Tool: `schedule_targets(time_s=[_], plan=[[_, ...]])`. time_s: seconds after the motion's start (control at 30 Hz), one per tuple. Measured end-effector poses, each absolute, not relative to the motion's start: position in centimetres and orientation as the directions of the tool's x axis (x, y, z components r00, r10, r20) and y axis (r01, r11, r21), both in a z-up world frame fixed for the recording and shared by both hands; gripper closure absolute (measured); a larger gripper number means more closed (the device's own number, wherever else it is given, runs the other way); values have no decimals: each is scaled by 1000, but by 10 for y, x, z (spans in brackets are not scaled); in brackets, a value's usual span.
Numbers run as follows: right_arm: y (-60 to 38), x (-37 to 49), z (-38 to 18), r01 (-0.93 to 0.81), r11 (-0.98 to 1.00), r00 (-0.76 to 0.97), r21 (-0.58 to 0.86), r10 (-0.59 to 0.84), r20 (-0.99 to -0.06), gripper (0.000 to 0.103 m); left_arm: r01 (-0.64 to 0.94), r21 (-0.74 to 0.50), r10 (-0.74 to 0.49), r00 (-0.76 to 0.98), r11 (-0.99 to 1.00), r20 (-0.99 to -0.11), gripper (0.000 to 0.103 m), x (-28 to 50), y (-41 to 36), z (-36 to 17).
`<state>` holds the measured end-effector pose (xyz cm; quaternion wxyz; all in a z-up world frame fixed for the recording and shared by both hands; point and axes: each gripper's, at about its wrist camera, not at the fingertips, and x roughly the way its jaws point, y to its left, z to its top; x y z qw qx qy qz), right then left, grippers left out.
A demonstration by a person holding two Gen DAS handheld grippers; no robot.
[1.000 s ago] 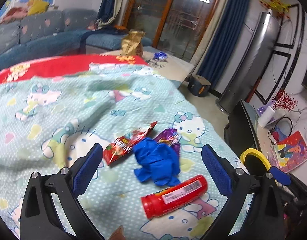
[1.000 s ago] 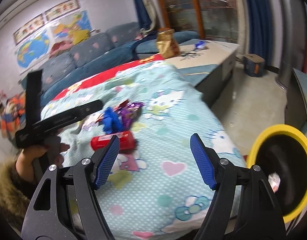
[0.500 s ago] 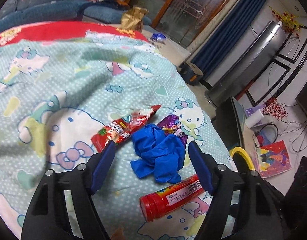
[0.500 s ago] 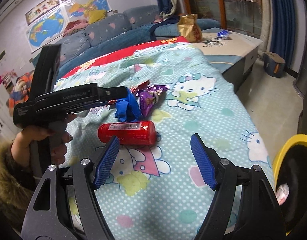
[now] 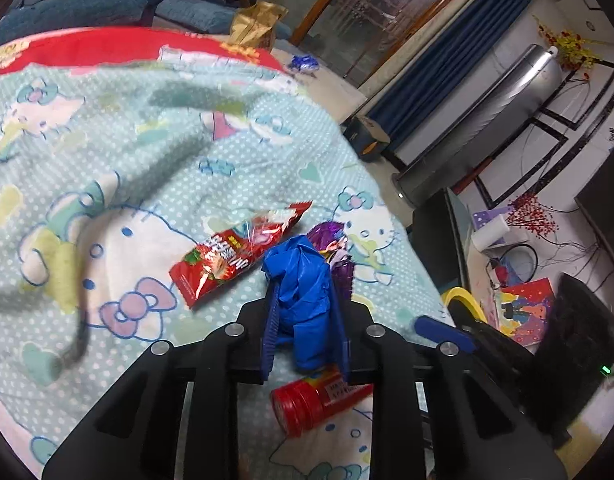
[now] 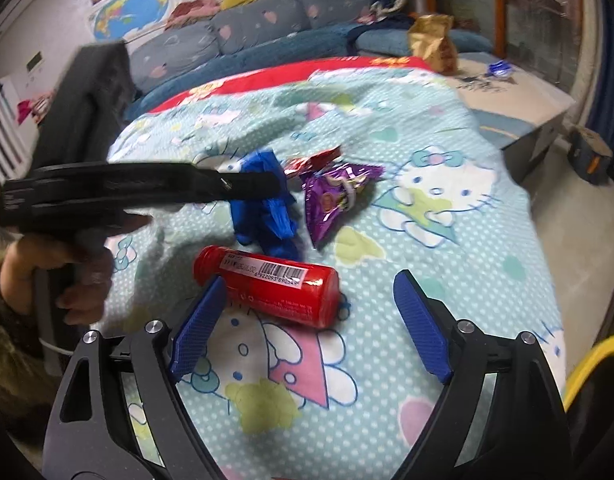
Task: Collect trash
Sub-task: 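Grasp the red tube with the right tool while the left tool grasps the blue glove, then carry the red tube to the bin with the right tool while the left tool carries the glove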
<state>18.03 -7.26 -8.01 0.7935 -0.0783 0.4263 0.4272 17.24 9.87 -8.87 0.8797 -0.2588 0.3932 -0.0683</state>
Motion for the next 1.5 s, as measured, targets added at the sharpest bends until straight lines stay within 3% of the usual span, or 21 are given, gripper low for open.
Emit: schedule_targets(time_s=[0.47, 0.63, 0.93, 1.1, 1.5], plan=[[-43, 191, -98, -853, 439, 85, 283, 652, -754, 23, -92, -489, -277, 727, 868, -629, 81, 141, 119, -64], [-52, 179, -99, -849, 430, 74, 308, 673, -736, 48, -88, -483, -272, 734, 871, -623, 81, 138, 117, -59], [-76, 145, -98, -812, 471, 113, 344, 705, -700, 72, -69, -480, -279, 738, 874, -614, 81, 137, 110, -55], [-98, 131, -88, -761, 500, 151, 413, 756, -638, 79, -44, -475, -292, 736, 879, -610, 81, 136, 98, -51], [-165, 122, -57, -637, 654, 371, 409, 725, -581, 79, 45, -461, -344, 731, 886, -590, 81, 138, 64, -36]])
